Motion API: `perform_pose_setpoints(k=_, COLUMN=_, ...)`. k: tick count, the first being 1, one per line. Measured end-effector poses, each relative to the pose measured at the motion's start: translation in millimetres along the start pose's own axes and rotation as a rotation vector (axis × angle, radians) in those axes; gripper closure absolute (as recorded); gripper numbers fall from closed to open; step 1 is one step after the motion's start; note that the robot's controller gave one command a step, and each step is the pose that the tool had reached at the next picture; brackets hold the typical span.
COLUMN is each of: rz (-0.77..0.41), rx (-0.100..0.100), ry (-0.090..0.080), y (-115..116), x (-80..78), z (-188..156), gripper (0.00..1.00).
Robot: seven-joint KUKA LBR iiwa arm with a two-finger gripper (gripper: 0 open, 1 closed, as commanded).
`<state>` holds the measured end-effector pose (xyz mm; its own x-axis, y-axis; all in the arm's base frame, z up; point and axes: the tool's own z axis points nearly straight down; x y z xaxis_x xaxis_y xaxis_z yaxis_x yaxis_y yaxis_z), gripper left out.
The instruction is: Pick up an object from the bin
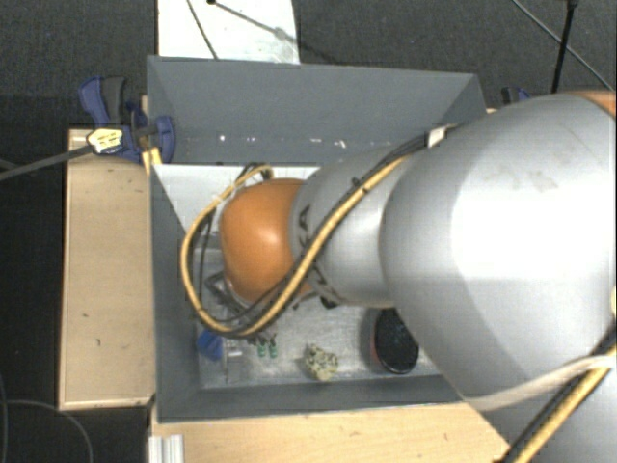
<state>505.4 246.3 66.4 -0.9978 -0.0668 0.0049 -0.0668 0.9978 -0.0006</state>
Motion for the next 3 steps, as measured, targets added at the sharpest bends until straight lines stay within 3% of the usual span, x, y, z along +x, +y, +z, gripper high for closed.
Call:
perform_pose_setpoints(k=1, rz=0.006, rx=-0.003, ry=-0.012, y=0, x=-3.7, z=-7, gripper=1.00)
perform_pose_setpoints(k=2, rz=-0.001, rx=-0.004, ry=-0.016, y=-10, x=-19.2, z=-116, gripper=1.00)
perform_pose_setpoints(k=3, rz=0.027, rx=-0.004, ry=-0.013, y=-15, x=-19.0, z=-175, gripper=1.00)
